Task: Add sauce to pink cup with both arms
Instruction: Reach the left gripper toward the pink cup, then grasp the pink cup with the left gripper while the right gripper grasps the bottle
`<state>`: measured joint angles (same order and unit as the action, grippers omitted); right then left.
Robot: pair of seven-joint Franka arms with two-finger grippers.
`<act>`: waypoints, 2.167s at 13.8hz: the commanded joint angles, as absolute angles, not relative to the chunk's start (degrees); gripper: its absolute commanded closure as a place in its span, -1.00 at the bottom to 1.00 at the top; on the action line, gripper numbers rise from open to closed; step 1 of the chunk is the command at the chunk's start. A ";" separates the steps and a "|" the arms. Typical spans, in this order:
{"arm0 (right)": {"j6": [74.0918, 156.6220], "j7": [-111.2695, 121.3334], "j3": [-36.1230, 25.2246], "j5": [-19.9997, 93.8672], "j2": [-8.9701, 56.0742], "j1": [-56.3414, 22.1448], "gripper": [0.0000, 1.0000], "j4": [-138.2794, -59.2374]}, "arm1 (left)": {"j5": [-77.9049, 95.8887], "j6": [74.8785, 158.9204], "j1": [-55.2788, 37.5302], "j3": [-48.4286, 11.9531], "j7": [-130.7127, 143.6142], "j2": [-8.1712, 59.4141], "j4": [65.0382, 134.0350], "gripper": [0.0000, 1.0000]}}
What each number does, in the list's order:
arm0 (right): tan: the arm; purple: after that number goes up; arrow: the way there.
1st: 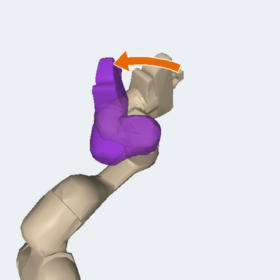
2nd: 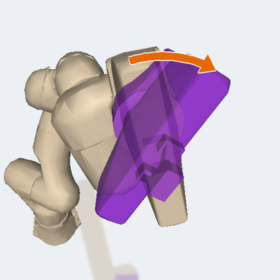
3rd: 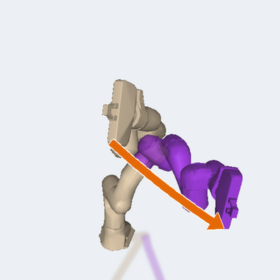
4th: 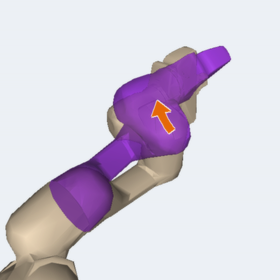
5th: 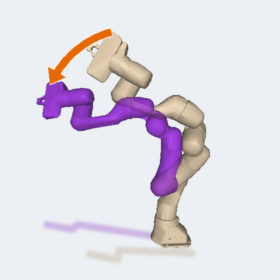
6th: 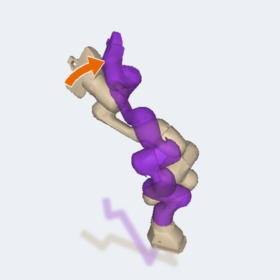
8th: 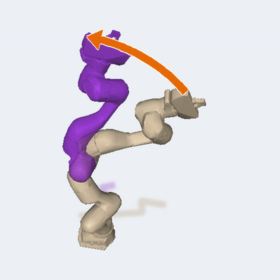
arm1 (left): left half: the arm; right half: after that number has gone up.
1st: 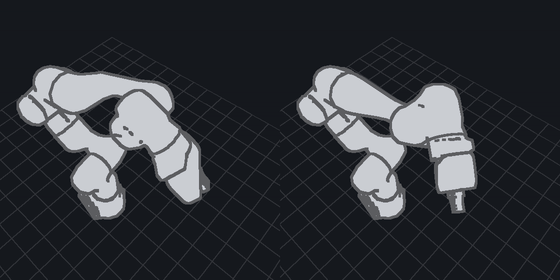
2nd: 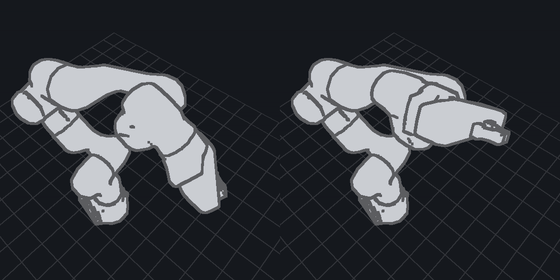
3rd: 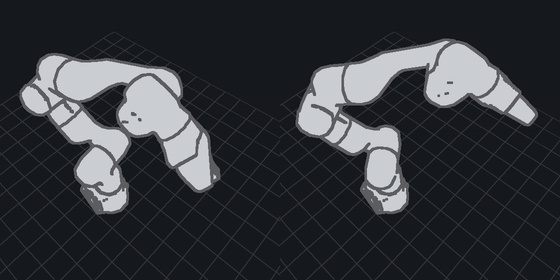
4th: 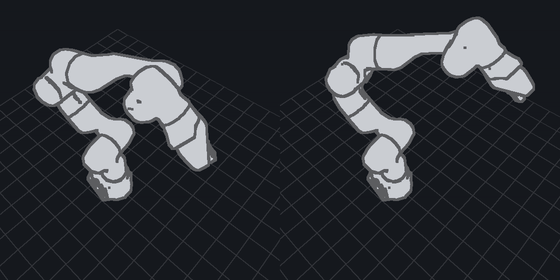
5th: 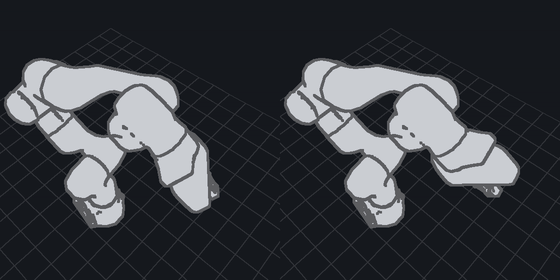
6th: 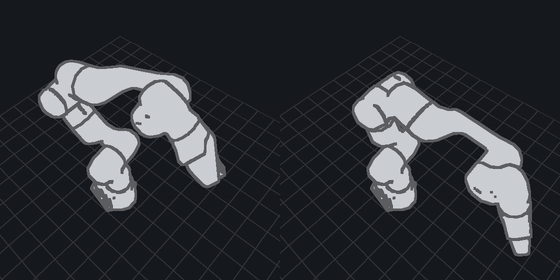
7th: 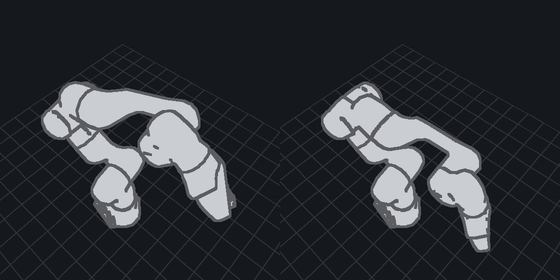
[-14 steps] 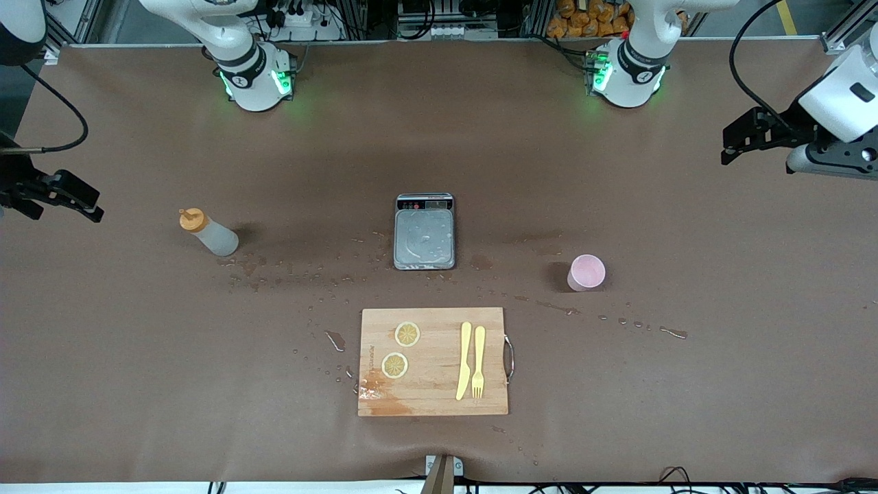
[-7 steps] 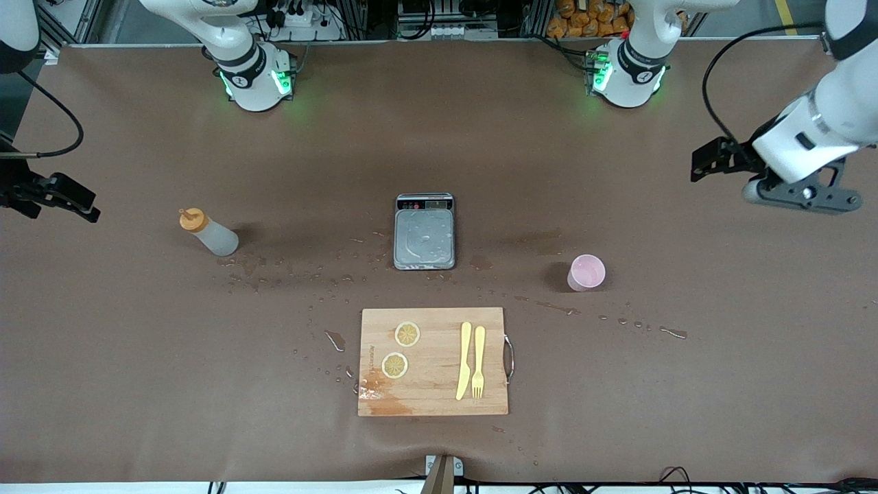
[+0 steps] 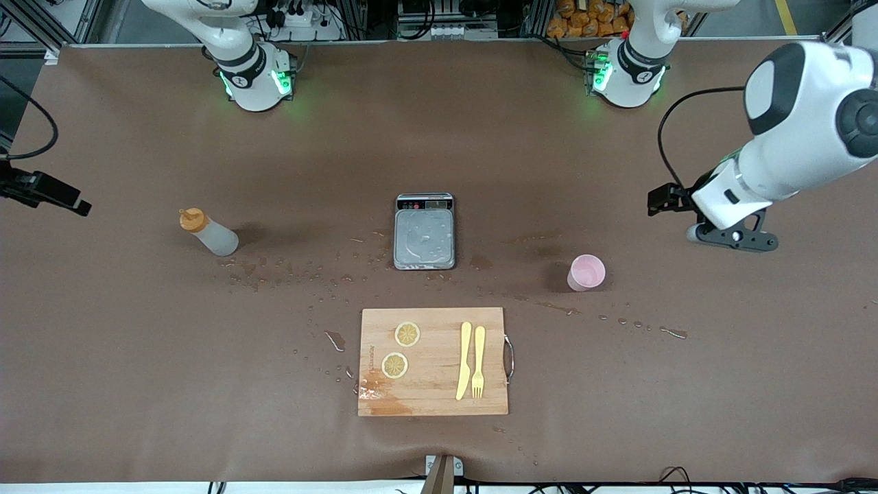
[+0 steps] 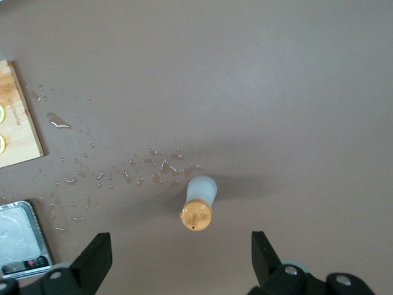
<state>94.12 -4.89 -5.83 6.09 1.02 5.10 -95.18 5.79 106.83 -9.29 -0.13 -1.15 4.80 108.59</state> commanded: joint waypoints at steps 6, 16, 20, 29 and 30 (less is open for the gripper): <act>89.38 -40.13 -5.19 10.18 6.23 8.87 -1.00 -94.57 | 6.77 118.46 -12.65 -0.44 -0.62 15.99 108.90 -1.00; 84.29 -44.72 -5.19 33.20 18.80 24.34 -1.00 -97.11 | 6.50 128.58 -13.36 -0.79 -1.58 25.13 109.60 -1.00; 84.02 -44.91 -5.19 38.84 23.81 27.33 -1.00 -100.71 | 6.77 129.20 -14.85 -0.79 -0.62 27.51 109.34 -0.09; 83.32 -43.78 -5.10 48.87 35.85 28.30 -1.00 -102.04 | 6.42 129.81 -14.85 -0.79 -0.70 28.21 108.02 1.00; 83.32 -41.42 -5.18 48.87 36.73 28.47 -1.00 -102.04 | 6.42 129.81 -14.85 -0.79 -0.70 27.86 107.23 1.00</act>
